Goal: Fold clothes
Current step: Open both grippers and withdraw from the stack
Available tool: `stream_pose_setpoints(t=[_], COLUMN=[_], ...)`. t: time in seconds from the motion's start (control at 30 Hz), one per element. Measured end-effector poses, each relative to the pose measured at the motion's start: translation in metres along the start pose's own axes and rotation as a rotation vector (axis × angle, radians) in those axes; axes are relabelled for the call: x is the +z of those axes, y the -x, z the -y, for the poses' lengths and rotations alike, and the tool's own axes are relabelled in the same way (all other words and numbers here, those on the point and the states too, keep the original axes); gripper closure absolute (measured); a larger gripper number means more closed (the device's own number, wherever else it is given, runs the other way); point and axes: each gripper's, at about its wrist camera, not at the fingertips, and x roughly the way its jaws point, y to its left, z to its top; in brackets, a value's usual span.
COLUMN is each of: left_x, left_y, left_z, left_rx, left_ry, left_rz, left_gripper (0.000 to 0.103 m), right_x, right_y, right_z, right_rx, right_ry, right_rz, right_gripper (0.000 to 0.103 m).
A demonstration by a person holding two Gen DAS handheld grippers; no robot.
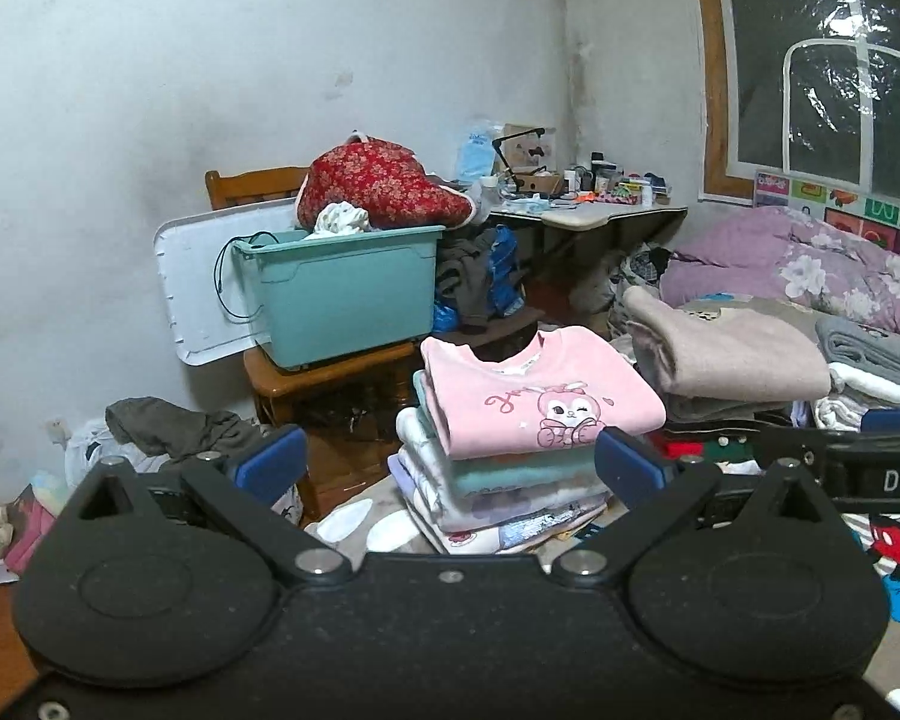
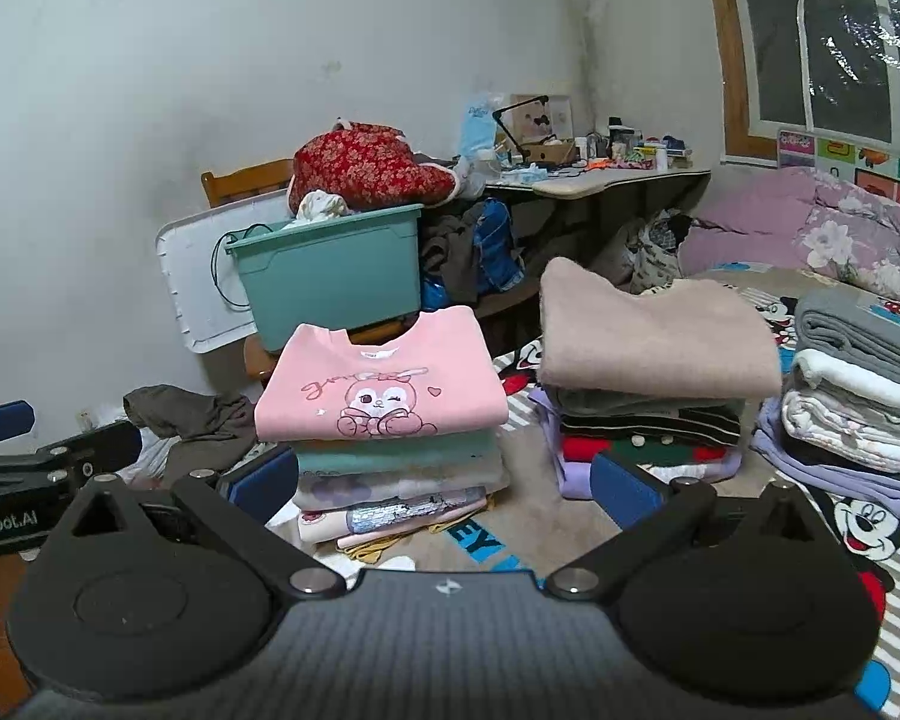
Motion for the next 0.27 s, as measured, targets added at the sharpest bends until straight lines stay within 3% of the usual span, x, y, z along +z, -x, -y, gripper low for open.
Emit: stream_pose_setpoints(t=[0.27], left_x=[-0.003], left_y=[0.01], left_z=[0.004], left_rx=[-0.003], left_ry=[-0.004], left_rz=[-0.001], left_gripper=[0.0], right_x=[-0.006], right_y=[0.013], right_z=[-0.003], right_rx=[-0.007], right_ry=[-0.006], right_rz=[0.002], right_gripper=[0.0])
